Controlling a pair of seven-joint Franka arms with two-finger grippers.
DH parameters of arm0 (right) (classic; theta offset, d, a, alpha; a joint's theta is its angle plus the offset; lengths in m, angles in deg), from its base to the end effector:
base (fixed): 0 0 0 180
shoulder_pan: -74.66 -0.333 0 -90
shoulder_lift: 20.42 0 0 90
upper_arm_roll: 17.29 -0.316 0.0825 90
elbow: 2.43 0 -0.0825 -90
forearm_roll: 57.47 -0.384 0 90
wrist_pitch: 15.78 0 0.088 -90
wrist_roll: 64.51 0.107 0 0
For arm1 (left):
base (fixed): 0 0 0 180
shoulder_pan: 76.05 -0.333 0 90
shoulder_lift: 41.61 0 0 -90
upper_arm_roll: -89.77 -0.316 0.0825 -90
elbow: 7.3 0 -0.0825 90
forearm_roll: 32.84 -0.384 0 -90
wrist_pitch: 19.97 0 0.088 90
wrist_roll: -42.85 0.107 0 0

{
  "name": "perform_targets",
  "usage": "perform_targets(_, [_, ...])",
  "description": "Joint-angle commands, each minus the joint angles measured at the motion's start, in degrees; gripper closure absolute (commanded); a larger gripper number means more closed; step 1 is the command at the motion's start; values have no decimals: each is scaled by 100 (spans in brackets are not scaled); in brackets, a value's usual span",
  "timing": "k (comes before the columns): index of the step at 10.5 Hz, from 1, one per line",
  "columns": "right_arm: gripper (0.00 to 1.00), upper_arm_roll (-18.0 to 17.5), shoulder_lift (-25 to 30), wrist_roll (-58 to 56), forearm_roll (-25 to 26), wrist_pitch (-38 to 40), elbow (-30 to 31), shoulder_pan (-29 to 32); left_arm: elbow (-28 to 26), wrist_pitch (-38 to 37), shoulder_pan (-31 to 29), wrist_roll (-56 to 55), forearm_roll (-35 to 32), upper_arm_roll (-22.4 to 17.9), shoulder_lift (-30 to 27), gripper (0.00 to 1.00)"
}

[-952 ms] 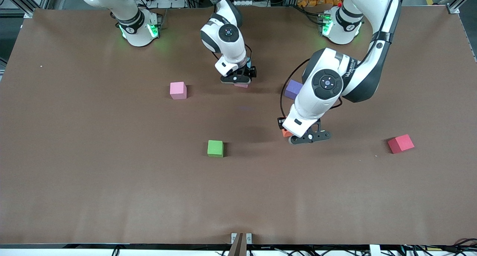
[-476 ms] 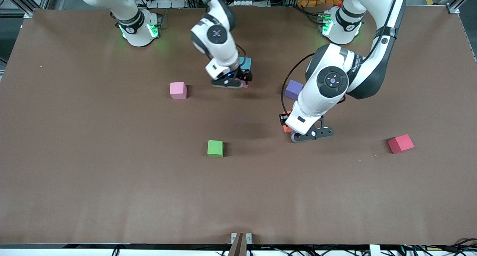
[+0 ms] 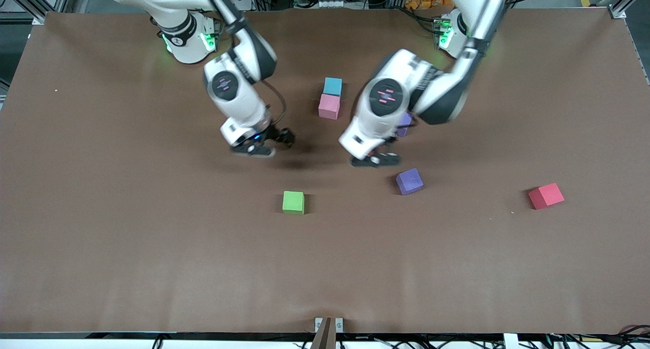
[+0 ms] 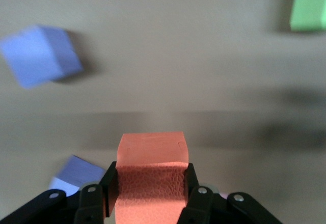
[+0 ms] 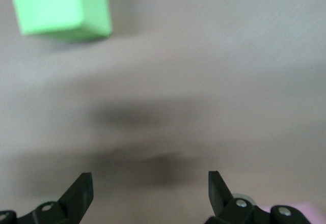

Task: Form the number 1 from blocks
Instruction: 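Grasp the second pink cube with the right gripper while the left gripper holds orange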

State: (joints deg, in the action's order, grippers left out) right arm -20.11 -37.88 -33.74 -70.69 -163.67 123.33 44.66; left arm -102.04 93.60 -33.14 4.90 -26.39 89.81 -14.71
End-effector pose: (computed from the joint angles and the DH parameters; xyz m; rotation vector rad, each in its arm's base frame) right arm 0.4775 0.3031 0.2519 -2.9669 0.2347 0.0123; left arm 0.4776 -0.4542 0.3283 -3.1145 0.0543 0.2686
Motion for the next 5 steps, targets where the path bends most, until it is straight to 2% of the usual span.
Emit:
perform_targets(1, [0,-140,-108,-874,12,-21,-157,642,61,226,436,-45,128,-66,279,100])
perform_targets(2, [0,-140,40,-1454,4,136,-62,802,61,419,612,-97,398,-74,411,100])
perform_targets(3, [0,-131,206,-1956,12,686,70,855,61,665,753,-237,618,-83,551,100])
perform_targets(5, [0,-114,462,-2617,21,1375,324,857,52,1104,842,-492,664,-83,780,100])
